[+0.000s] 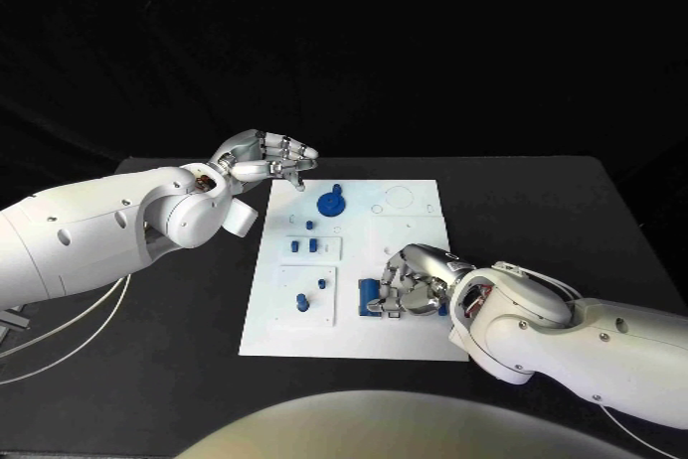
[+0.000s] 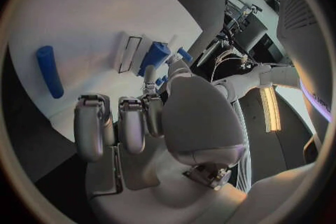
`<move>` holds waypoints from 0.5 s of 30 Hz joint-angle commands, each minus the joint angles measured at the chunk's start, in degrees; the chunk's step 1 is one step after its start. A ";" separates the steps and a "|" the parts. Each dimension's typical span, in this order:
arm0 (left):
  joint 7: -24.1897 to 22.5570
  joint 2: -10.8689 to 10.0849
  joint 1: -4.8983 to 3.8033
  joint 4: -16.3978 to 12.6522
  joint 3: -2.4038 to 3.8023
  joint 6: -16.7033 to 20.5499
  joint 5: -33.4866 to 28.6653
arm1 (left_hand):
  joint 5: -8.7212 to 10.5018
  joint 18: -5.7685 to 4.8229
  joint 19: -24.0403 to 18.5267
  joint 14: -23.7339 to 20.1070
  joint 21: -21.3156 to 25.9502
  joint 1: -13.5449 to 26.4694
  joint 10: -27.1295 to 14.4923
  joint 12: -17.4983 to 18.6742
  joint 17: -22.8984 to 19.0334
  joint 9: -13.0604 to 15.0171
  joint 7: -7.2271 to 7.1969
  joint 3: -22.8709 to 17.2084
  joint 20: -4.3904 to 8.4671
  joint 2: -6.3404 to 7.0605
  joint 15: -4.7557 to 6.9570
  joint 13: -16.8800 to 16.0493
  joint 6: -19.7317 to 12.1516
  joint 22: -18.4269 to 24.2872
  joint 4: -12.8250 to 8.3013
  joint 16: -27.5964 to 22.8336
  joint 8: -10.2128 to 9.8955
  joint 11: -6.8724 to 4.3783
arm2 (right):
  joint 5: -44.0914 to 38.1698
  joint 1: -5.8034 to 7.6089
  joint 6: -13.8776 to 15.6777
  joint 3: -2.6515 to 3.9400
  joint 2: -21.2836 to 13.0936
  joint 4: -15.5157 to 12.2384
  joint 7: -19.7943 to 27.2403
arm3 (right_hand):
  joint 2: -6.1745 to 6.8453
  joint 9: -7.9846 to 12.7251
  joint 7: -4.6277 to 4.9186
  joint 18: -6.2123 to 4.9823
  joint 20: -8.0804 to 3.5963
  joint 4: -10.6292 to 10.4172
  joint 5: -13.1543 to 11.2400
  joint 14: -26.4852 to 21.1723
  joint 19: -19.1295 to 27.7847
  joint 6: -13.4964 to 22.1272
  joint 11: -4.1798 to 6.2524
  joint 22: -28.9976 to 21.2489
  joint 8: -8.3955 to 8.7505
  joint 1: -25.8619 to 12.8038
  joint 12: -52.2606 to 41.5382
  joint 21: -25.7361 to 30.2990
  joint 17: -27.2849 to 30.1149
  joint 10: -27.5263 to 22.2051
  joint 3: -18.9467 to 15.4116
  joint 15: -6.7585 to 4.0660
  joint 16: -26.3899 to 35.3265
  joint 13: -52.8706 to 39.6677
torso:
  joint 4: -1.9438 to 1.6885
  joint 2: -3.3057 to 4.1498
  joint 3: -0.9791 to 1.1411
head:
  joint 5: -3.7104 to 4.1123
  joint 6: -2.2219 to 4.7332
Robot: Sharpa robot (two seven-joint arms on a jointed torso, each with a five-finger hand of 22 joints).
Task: Assemble the parts on the task board
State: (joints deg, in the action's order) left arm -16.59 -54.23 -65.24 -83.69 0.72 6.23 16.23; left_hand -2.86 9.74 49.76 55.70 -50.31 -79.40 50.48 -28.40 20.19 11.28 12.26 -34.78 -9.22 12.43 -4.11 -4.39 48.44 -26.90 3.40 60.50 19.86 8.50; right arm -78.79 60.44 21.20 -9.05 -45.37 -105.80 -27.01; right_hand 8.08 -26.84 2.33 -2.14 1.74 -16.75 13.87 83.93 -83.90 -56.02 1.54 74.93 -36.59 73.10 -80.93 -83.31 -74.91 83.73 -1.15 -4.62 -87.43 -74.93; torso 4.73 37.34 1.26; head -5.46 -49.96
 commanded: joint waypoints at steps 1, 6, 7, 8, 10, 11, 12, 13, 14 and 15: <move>-0.29 0.09 -0.03 -0.11 0.04 -0.81 0.06 | -0.29 0.79 -0.16 -0.43 0.20 0.26 -0.24 -0.19 -0.08 -0.06 -0.07 0.14 -0.40 -0.27 -0.15 0.04 -0.48 0.05 0.20 -0.21 0.22 0.05 | -0.97 -0.20 -0.65 -0.02 0.29 0.47 -0.42 | -0.34 0.09 -0.03 0.83 -0.39 0.01 -0.22 4.96 -4.05 -0.43 0.16 13.34 0.13 0.18 -0.41 -0.18 -9.78 1.49 0.36 -0.43 -0.27 -7.28 | -0.02 0.02 0.01 | -0.12 -0.04; -0.27 0.03 -0.03 -0.10 0.04 -0.81 0.06 | -0.29 0.79 -0.16 -0.43 0.20 0.26 -0.24 -0.19 -0.08 -0.06 -0.07 0.14 -0.40 -0.27 -0.15 0.04 -0.48 0.05 0.20 -0.21 0.22 0.05 | -2.13 -0.36 -2.30 -0.02 0.55 0.79 -0.50 | -0.30 0.32 -0.33 0.88 -0.58 0.37 -0.23 5.00 -4.14 -0.70 0.42 13.41 0.30 1.70 -0.78 -0.44 -9.96 1.75 1.27 -0.65 -0.36 -7.66 | -0.05 0.01 0.03 | -0.16 -0.04; -0.26 0.02 -0.03 -0.10 0.04 -0.82 0.06 | -0.29 0.79 -0.16 -0.43 0.20 0.26 -0.24 -0.19 -0.08 -0.06 -0.07 0.14 -0.40 -0.27 -0.15 0.04 -0.48 0.05 0.20 -0.21 0.22 0.05 | -2.37 -0.37 -2.58 -0.02 0.58 0.75 -0.46 | -0.07 0.37 -0.43 0.88 -0.63 0.63 -0.19 5.01 -4.13 -0.77 0.50 13.41 0.34 2.63 -0.89 -0.44 -10.02 1.82 1.61 -0.72 -0.38 -7.78 | -0.01 0.00 0.01 | -0.21 -0.04; -0.26 0.01 -0.03 -0.10 0.04 -0.82 0.06 | -0.29 0.79 -0.16 -0.43 0.20 0.26 -0.24 -0.19 -0.08 -0.06 -0.07 0.14 -0.40 -0.27 -0.15 0.04 -0.48 0.05 0.20 -0.21 0.22 0.05 | -2.63 -0.40 -2.81 -0.02 0.61 0.70 -0.43 | 0.33 0.51 -0.49 0.90 -0.71 0.60 -0.19 5.03 -4.17 -0.92 0.57 13.44 0.46 3.71 -1.04 -0.56 -10.09 1.92 2.12 -0.78 -0.41 -7.95 | 0.02 -0.01 -0.01 | -0.24 -0.04; -0.25 0.00 -0.03 -0.11 0.04 -0.83 0.06 | -0.29 0.79 -0.16 -0.43 0.20 0.26 -0.24 -0.19 -0.08 -0.06 -0.07 0.14 -0.40 -0.27 -0.15 0.04 -0.48 0.05 0.20 -0.21 0.22 0.05 | -3.13 -0.43 -3.05 -0.02 0.62 0.61 -0.42 | 1.05 0.75 -0.60 0.95 -0.82 0.42 -0.14 5.07 -4.23 -1.25 0.67 13.50 0.65 5.22 -1.32 -0.79 -10.30 2.09 3.21 -0.87 -0.49 -8.25 | 0.04 -0.01 0.00 | -0.25 -0.04; -0.25 0.00 -0.03 -0.11 0.04 -0.84 0.06 | -0.29 0.79 -0.16 -0.43 0.20 0.26 -0.24 -0.19 -0.08 -0.06 -0.07 0.14 -0.40 -0.27 -0.15 0.04 -0.48 0.05 0.20 -0.21 0.22 0.05 | -3.44 -0.45 -3.08 -0.02 0.62 0.60 -0.44 | 1.30 0.82 -0.62 0.96 -0.84 0.38 -0.14 5.09 -4.24 -1.38 0.70 13.51 0.70 5.65 -1.46 -0.82 -10.39 2.18 3.56 -0.90 -0.54 -8.39 | 0.04 -0.02 0.00 | -0.24 -0.04; -0.25 0.00 -0.03 -0.10 0.04 -0.84 0.06 | -0.29 0.79 -0.16 -0.43 0.20 0.26 -0.24 -0.19 -0.08 -0.06 -0.07 0.14 -0.40 -0.27 -0.15 0.04 -0.48 0.05 0.20 -0.21 0.22 0.05 | -3.79 -0.46 -3.03 -0.02 0.63 0.62 -0.50 | 1.51 0.89 -0.65 0.98 -0.86 0.36 -0.14 5.10 -4.28 -1.50 0.73 13.54 0.75 6.03 -1.53 -0.94 -10.45 2.23 3.87 -0.92 -0.56 -8.47 | 0.05 -0.03 0.01 | -0.23 -0.04; -0.24 0.01 -0.03 -0.10 0.04 -0.85 0.06 | -0.29 0.79 -0.16 -0.43 0.20 0.26 -0.24 -0.19 -0.08 -0.06 -0.07 0.14 -0.40 -0.27 -0.15 0.04 -0.48 0.05 0.20 -0.21 0.22 0.05 | -4.17 -0.47 -2.86 -0.02 0.62 0.67 -0.62 | 1.59 0.92 -0.66 0.98 -0.87 0.36 -0.13 5.09 -4.28 -1.54 0.73 13.55 0.78 6.20 -1.53 -0.96 -10.44 2.23 4.01 -0.93 -0.55 -8.48 | 0.05 -0.03 0.01 | -0.21 -0.04; -0.24 0.01 -0.03 -0.10 0.04 -0.85 0.06 | -0.29 0.79 -0.16 -0.43 0.20 0.26 -0.24 -0.19 -0.08 -0.06 -0.07 0.14 -0.40 -0.27 -0.15 0.04 -0.48 0.05 0.20 -0.21 0.22 0.05 | -4.61 -0.48 -2.57 -0.02 0.62 0.75 -0.82 | 1.73 1.02 -0.68 1.01 -0.90 0.32 -0.12 5.11 -4.33 -1.68 0.76 13.59 0.87 6.66 -1.59 -1.11 -10.50 2.27 4.49 -0.95 -0.58 -8.54 | 0.06 -0.04 0.00 | -0.20 -0.04; -0.24 0.01 -0.03 -0.10 0.04 -0.86 0.06 | -0.29 0.79 -0.16 -0.43 0.20 0.26 -0.24 -0.19 -0.08 -0.06 -0.07 0.14 -0.40 -0.27 -0.15 0.04 -0.48 0.05 0.20 -0.21 0.22 0.05 | -5.12 -0.48 -2.21 -0.02 0.63 0.84 -1.04 | 1.74 1.02 -0.68 1.02 -0.90 0.32 -0.12 5.11 -4.33 -1.69 0.76 13.59 0.87 6.68 -1.59 -1.12 -10.51 2.27 4.51 -0.95 -0.58 -8.55 | 0.06 -0.04 0.00 | -0.19 -0.04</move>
State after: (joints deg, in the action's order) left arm -16.56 -54.30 -65.24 -83.70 0.72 6.20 16.25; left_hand -2.86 9.74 49.76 55.70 -50.31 -79.40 50.49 -28.40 20.19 11.28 12.27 -34.78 -9.22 12.43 -4.11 -4.39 48.44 -26.90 3.40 60.50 19.86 8.50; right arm -80.93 60.19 20.27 -8.87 -44.71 -105.29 -27.12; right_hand 9.83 -25.87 1.80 -2.14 1.32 -16.44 13.75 83.95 -83.91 -57.35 1.95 74.92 -36.01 79.09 -82.26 -84.19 -74.91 84.14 3.13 -5.05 -87.66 -74.92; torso 4.76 37.34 1.26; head -5.69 -50.00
